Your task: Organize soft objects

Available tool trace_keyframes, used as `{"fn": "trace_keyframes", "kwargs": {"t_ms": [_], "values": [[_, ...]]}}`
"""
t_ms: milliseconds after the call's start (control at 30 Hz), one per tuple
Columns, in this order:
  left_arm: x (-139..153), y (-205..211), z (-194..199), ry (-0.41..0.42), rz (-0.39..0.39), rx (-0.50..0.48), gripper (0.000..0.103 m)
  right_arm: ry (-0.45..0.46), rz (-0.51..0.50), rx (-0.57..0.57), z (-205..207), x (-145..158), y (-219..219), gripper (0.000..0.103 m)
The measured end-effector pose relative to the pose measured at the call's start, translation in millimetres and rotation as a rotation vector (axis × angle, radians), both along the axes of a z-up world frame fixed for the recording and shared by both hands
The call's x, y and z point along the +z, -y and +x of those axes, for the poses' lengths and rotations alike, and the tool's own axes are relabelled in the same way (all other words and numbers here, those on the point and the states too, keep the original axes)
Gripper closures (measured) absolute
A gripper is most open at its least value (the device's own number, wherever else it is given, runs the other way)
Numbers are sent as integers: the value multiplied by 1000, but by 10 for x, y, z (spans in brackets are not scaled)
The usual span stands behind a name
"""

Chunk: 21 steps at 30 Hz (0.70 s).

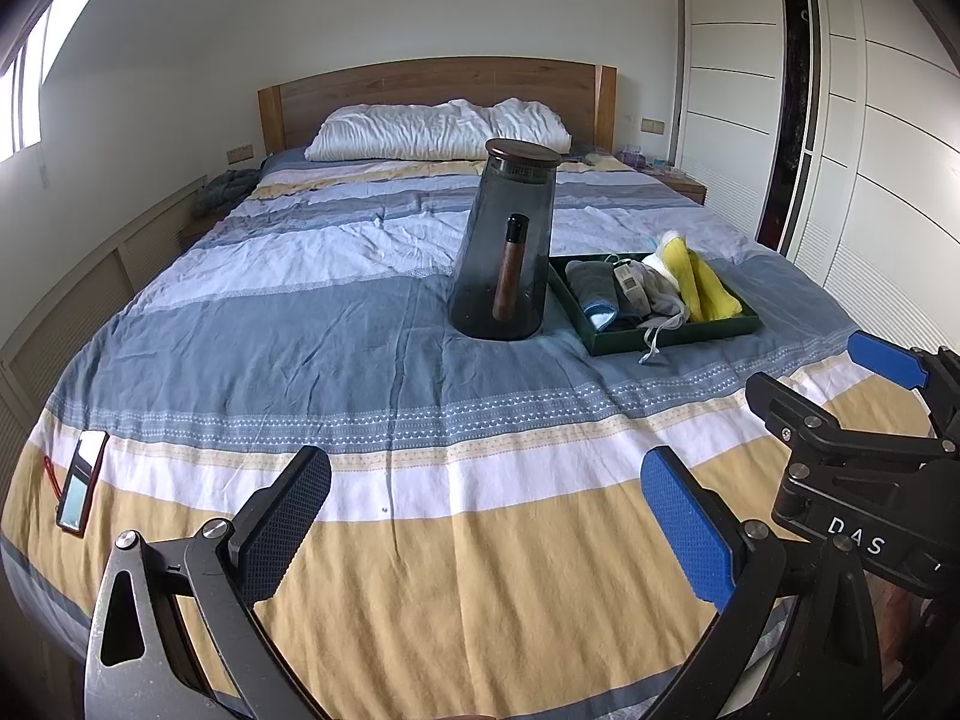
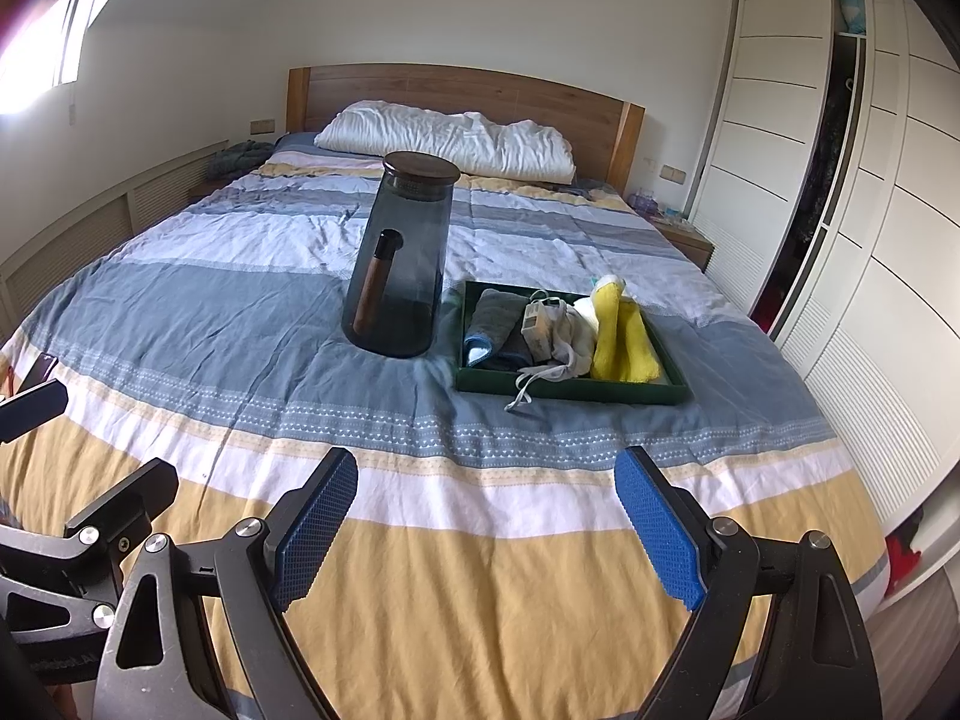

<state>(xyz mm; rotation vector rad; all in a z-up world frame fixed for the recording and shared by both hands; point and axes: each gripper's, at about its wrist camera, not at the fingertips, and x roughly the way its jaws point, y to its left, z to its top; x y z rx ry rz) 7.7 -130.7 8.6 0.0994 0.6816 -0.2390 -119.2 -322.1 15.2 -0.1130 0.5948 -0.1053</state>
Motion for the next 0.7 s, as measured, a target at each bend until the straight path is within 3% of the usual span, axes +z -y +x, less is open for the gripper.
{"fn": "trace_keyframes", "kwargs": {"t_ms": [700], "values": [[14, -8, -10, 0, -3, -3, 1, 3, -7, 9, -13, -4, -12, 14]]}}
